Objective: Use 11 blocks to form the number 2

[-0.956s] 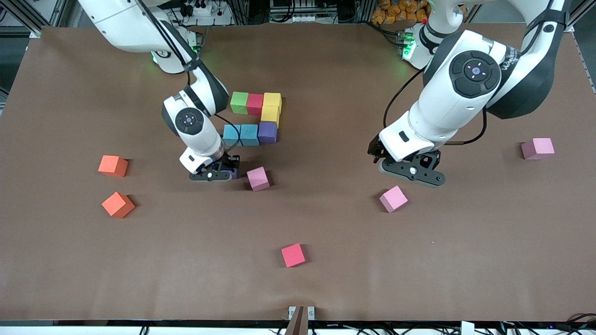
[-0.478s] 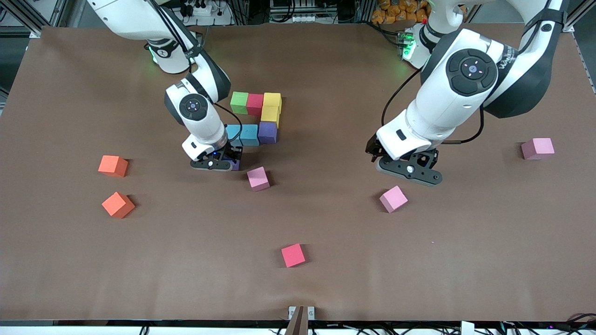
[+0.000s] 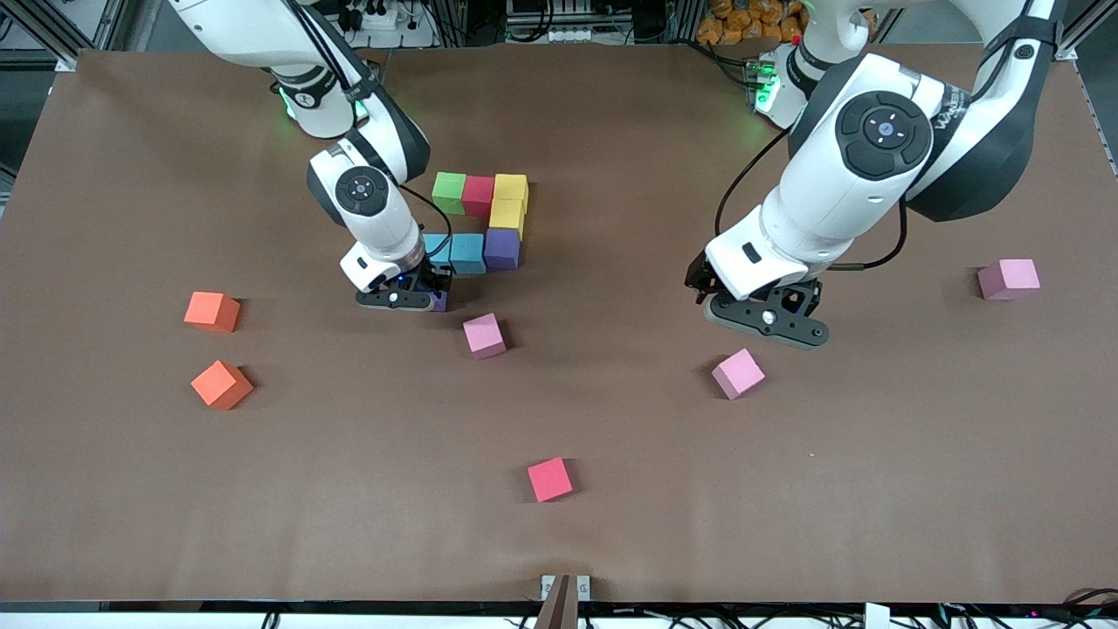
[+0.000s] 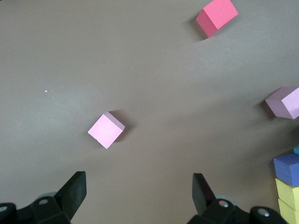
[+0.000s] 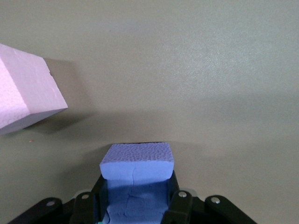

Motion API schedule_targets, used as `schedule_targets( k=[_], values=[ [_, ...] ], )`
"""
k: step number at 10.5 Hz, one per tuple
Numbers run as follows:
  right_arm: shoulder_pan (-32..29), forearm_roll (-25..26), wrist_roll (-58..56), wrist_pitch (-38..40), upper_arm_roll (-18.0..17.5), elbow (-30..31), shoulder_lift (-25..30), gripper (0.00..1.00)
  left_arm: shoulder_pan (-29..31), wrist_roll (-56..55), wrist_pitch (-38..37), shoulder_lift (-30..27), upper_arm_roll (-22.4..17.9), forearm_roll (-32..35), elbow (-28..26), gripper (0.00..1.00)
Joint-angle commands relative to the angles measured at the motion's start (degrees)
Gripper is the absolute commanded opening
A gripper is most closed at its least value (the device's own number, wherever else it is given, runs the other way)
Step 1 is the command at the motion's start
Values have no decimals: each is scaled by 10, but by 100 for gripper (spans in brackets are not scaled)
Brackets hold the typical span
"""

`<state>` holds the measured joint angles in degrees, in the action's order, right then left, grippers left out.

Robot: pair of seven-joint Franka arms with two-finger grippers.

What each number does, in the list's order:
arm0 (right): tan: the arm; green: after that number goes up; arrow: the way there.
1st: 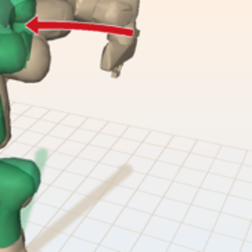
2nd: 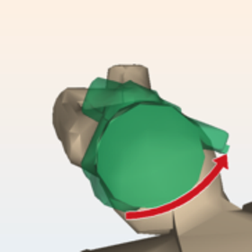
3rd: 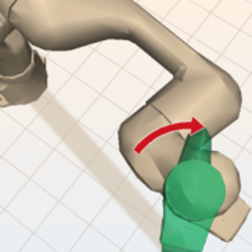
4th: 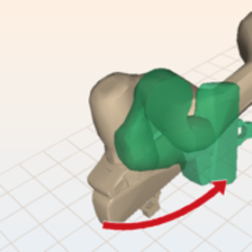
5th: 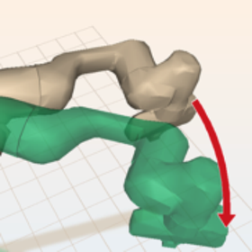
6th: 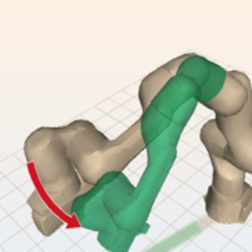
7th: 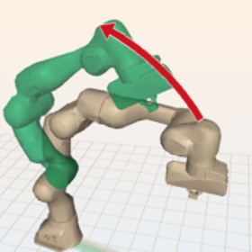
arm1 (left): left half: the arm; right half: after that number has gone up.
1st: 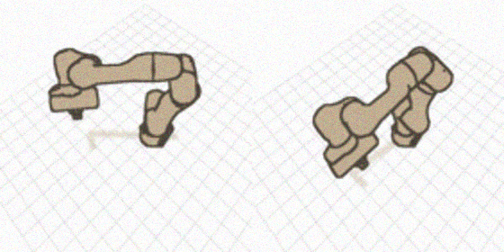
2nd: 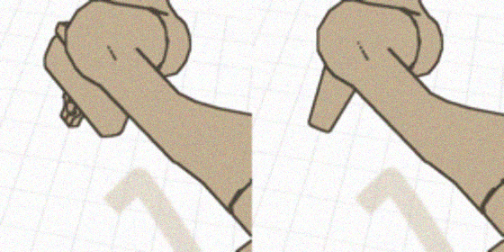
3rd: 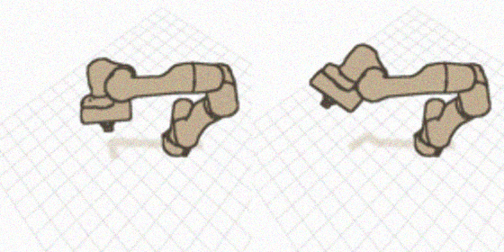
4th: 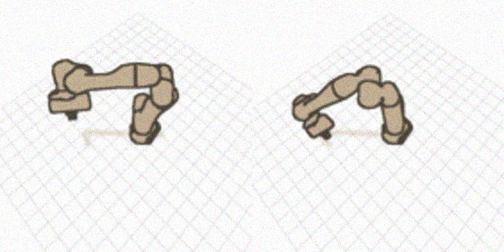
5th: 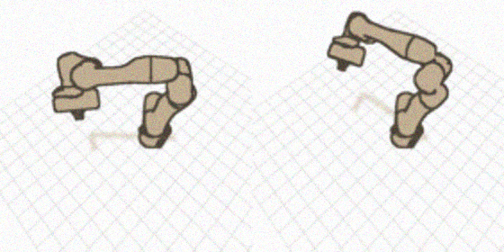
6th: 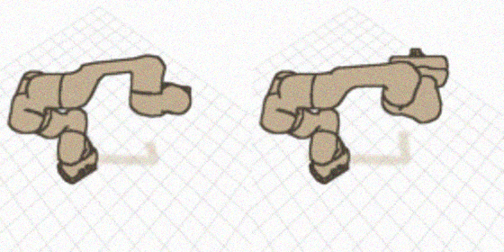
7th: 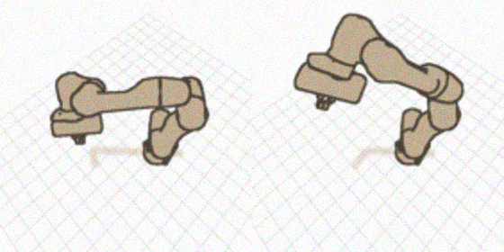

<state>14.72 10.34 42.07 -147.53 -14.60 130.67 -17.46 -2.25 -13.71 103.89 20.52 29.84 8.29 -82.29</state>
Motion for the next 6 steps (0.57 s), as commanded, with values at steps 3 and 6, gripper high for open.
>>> schedule_targets(
  k=[3, 6],
  values=[
    [7, 8, 28, -4, -3, 18, 15, 0, 8, 9, -10, -7, 0, -15, 1, 100],
    [13, 9, 40, -3, -4, 21, 14, 0, 7, 9, -10, -7, 0, -15, 1, 100]
  ],
)
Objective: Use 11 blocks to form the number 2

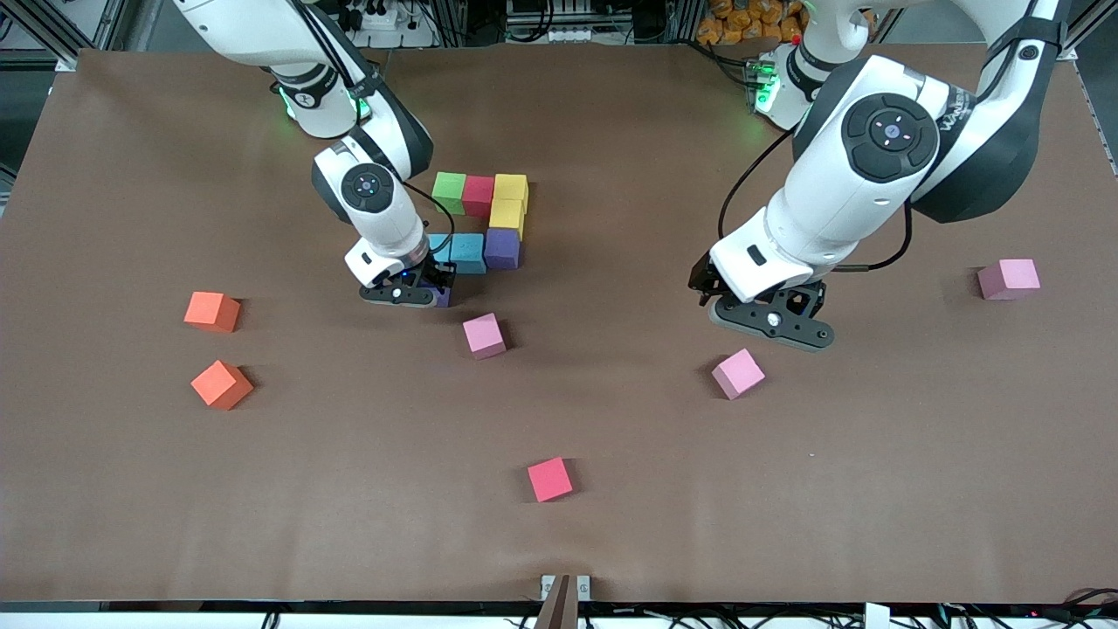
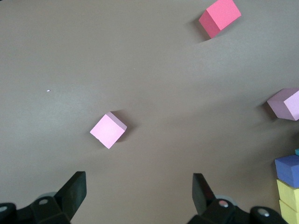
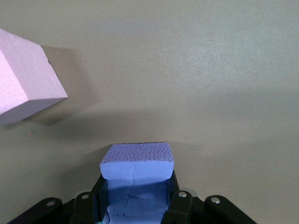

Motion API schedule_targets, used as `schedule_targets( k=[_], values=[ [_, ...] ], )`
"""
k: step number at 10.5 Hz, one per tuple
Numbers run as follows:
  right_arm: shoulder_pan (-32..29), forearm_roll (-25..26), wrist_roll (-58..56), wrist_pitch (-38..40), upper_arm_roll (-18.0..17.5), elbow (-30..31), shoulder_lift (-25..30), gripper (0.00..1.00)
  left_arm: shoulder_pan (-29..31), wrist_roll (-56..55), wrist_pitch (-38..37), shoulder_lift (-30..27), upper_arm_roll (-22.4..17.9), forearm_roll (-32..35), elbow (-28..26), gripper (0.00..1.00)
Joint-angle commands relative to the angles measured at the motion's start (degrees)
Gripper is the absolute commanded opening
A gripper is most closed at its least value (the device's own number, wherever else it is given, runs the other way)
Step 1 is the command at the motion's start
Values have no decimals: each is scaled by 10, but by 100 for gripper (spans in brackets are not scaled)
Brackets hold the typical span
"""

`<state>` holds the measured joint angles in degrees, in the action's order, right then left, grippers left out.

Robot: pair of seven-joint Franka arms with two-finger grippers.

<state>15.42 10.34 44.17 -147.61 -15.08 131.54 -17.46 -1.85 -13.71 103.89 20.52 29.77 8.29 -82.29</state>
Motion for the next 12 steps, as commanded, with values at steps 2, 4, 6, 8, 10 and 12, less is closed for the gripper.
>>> schedule_targets(
  k=[2, 4, 6, 8, 10, 12],
  values=[
    [6, 9, 19, -2, 0, 14, 14, 0, 4, 9, -10, -7, 0, -15, 1, 100],
    [6, 11, 19, -2, -4, 19, 14, 0, 4, 9, -10, -7, 0, -15, 1, 100],
    [6, 12, 19, -3, -5, 21, 15, 0, 2, 9, -10, -7, 0, -15, 2, 100],
    [6, 12, 20, -2, -7, 21, 15, 0, 2, 9, -10, -6, 0, -15, 2, 100],
    [6, 12, 25, -2, -12, 22, 15, 0, 0, 9, -10, -6, 0, -15, 2, 100],
    [6, 12, 26, -2, -12, 22, 15, 0, 1, 9, -10, -6, 0, -15, 2, 100]
  ],
)
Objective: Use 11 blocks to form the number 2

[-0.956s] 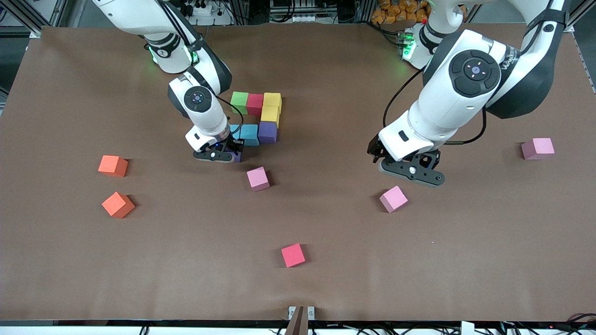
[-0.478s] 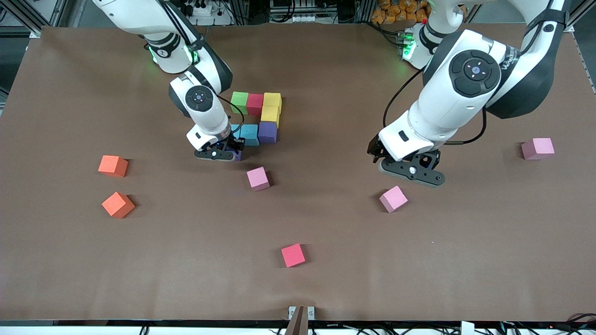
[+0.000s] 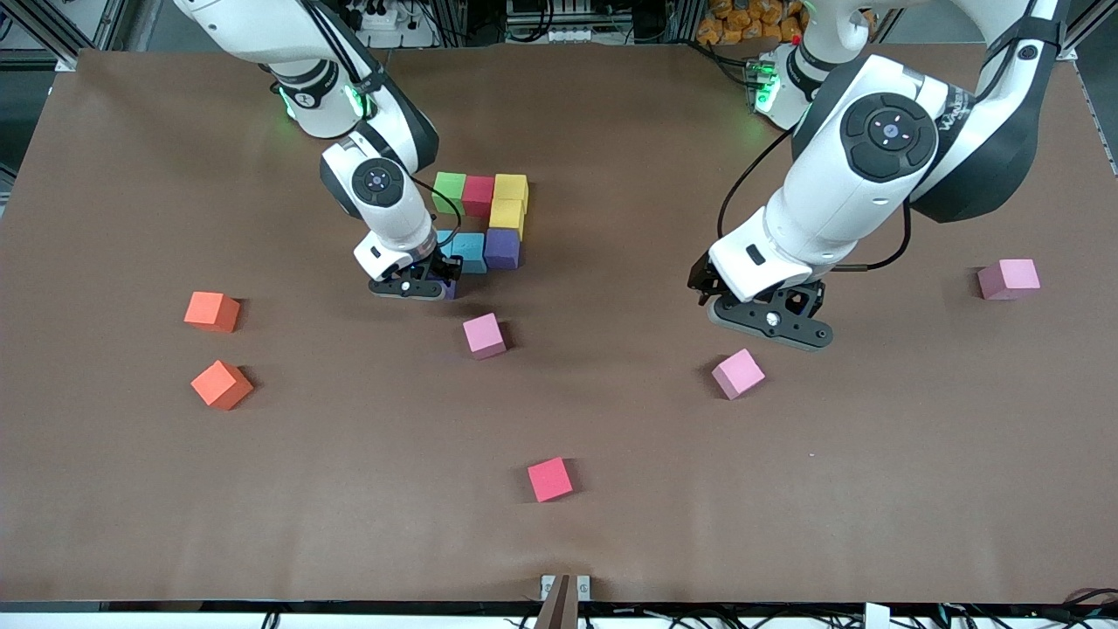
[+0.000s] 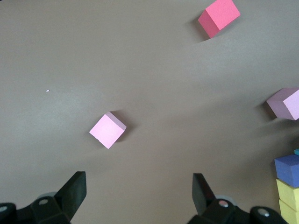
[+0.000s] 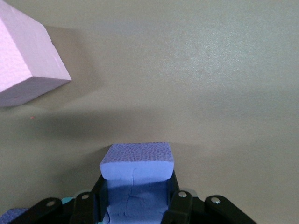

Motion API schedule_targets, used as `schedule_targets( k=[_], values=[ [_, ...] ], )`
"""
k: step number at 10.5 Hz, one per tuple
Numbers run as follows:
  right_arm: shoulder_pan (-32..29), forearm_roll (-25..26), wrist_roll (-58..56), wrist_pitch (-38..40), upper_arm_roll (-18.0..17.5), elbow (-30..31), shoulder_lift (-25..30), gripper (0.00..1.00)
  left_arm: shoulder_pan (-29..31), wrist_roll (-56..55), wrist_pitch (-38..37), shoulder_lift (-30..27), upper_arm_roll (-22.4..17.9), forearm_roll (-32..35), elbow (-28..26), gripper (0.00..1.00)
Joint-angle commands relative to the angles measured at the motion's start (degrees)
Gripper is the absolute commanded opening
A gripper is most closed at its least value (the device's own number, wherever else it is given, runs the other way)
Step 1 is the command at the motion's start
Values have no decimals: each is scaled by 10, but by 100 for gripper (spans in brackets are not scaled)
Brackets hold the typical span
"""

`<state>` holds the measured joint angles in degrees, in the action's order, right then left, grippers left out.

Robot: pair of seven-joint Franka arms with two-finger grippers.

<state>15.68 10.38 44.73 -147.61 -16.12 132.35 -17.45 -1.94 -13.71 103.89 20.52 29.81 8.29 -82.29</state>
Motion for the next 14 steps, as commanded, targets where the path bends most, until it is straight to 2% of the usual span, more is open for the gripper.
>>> schedule_targets(
  k=[1, 2, 3, 4, 11, 14],
  values=[
    [3, 11, 20, -2, -1, 14, 15, 0, 1, 9, -10, -6, 0, -15, 2, 100],
    [3, 12, 20, -1, -1, 14, 15, 25, -1, 9, -10, -5, 0, -15, 5, 100],
    [3, 11, 20, 0, -1, 14, 15, 78, -2, 8, -10, -4, 0, -16, 6, 100],
    [2, 11, 20, 2, -1, 13, 15, 100, -2, 8, -10, -4, 0, -15, 6, 100],
    [-5, 12, 20, 4, -1, 1, 23, 100, 4, 9, -10, -5, 0, -14, 6, 100],
    [-10, 12, 10, 16, 0, -51, 20, 100, 4, 9, -10, -7, -2, -11, 6, 100]
  ],
)
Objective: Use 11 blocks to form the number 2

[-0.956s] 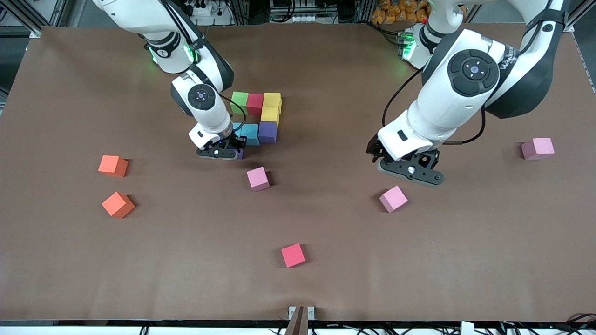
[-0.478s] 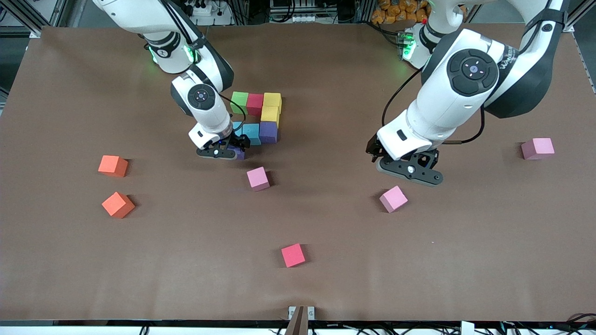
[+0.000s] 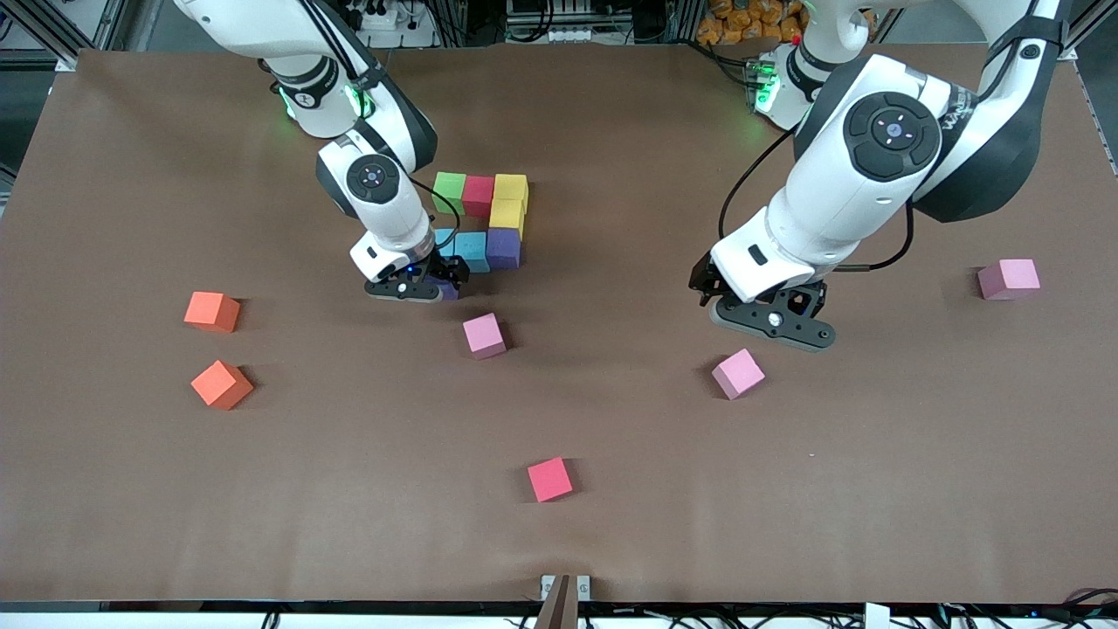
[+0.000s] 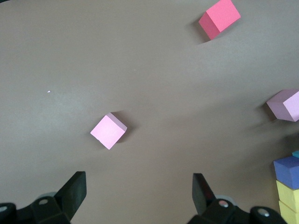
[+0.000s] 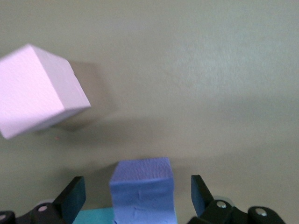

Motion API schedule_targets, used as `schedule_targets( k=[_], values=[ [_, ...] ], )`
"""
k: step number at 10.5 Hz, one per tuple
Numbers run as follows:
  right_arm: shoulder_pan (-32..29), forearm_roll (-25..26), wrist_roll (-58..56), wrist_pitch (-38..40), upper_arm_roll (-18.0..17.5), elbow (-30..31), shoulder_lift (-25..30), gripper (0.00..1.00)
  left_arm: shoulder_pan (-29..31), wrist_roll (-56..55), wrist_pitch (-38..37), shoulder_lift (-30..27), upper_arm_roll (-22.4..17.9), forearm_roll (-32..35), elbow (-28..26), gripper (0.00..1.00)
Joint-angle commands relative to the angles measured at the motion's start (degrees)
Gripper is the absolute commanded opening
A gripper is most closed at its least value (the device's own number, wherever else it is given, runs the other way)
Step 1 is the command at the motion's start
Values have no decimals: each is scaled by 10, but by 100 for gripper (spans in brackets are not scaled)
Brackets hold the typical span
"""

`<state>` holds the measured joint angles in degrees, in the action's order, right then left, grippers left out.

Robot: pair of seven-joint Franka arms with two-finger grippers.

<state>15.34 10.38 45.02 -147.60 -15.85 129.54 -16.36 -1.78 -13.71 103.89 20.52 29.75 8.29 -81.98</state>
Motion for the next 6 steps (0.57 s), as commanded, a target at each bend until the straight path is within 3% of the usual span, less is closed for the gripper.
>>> schedule_targets(
  k=[1, 3, 6],
  values=[
    [-7, 12, 6, 42, -2, -54, 5, 100, 3, 9, -10, -7, -3, -10, 3, 100],
    [-1, 12, -20, 87, -2, -124, -23, 100, 2, 11, -10, -7, -2, -10, 4, 100],
    [11, 12, -48, 90, -3, -217, -95, 100, 3, 13, -10, -7, -3, -6, 4, 100]
  ],
)
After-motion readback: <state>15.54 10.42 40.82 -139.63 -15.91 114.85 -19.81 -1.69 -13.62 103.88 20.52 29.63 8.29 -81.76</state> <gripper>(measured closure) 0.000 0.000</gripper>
